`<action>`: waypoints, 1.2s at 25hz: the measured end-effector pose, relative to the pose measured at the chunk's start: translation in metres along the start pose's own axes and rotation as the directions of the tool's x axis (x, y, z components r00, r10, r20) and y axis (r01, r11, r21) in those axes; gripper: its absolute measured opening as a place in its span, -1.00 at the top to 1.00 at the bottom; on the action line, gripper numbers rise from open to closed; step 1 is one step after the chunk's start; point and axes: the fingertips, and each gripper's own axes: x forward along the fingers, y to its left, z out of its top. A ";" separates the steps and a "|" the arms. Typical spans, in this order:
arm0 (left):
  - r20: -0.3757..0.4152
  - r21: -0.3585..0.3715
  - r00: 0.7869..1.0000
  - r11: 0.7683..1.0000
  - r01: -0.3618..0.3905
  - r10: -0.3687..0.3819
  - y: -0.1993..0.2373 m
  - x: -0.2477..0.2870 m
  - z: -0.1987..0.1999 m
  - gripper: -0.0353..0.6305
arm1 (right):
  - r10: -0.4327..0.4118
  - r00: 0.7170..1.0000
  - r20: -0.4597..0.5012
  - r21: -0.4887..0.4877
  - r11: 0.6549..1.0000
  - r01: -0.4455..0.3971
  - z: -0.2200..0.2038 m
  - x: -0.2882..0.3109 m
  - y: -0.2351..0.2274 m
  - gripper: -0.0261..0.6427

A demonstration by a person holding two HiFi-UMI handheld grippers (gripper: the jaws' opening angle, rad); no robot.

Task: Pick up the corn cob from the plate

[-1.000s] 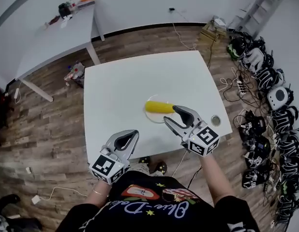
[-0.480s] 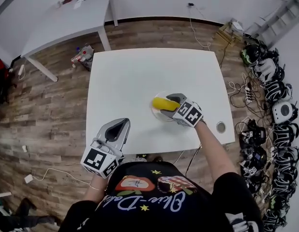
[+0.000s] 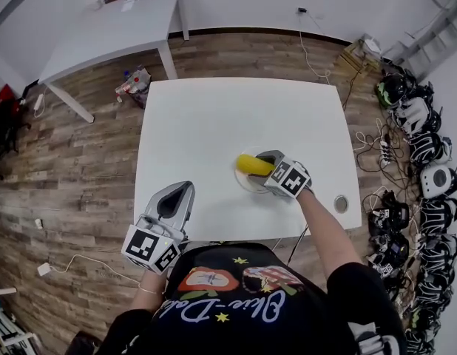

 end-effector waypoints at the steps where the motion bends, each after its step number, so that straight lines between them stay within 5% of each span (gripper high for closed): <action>1: 0.001 0.000 1.000 1.000 0.006 -0.006 -0.001 0.001 0.000 0.90 | -0.020 1.000 0.005 0.013 1.000 0.020 0.000 -0.004 -0.001 0.17; 4: 0.006 0.006 1.000 1.000 0.024 -0.024 -0.002 0.005 0.004 0.90 | -0.117 0.987 0.106 0.148 0.984 0.101 0.010 -0.031 -0.005 0.17; 7: 0.001 0.008 0.999 0.999 0.053 -0.053 -0.002 0.010 0.006 0.90 | -0.228 0.937 0.266 0.373 0.920 0.118 0.028 -0.072 -0.003 0.17; 11: 0.000 0.038 0.994 0.993 0.110 -0.110 -0.020 0.026 0.008 0.90 | -0.378 0.796 0.472 0.578 0.815 0.044 0.045 -0.138 0.009 0.17; 14: 0.000 0.074 0.989 0.987 0.144 -0.145 -0.030 0.037 0.013 0.90 | -0.481 0.692 0.538 0.657 0.754 0.014 0.048 -0.177 0.020 0.17; 16: -0.001 0.081 0.987 0.984 0.160 -0.161 -0.033 0.041 0.015 0.90 | -0.525 0.650 0.550 0.688 0.726 0.004 0.047 -0.194 0.031 0.17; 25: -0.030 0.084 0.979 0.976 0.202 -0.201 -0.047 0.051 0.011 0.90 | -0.561 0.633 0.533 0.719 0.695 0.011 0.035 -0.210 0.046 0.17; 30: -0.044 0.149 0.972 0.961 0.233 -0.230 -0.060 0.048 0.008 0.90 | -0.549 0.642 0.535 0.716 0.698 0.000 0.032 -0.207 0.050 0.17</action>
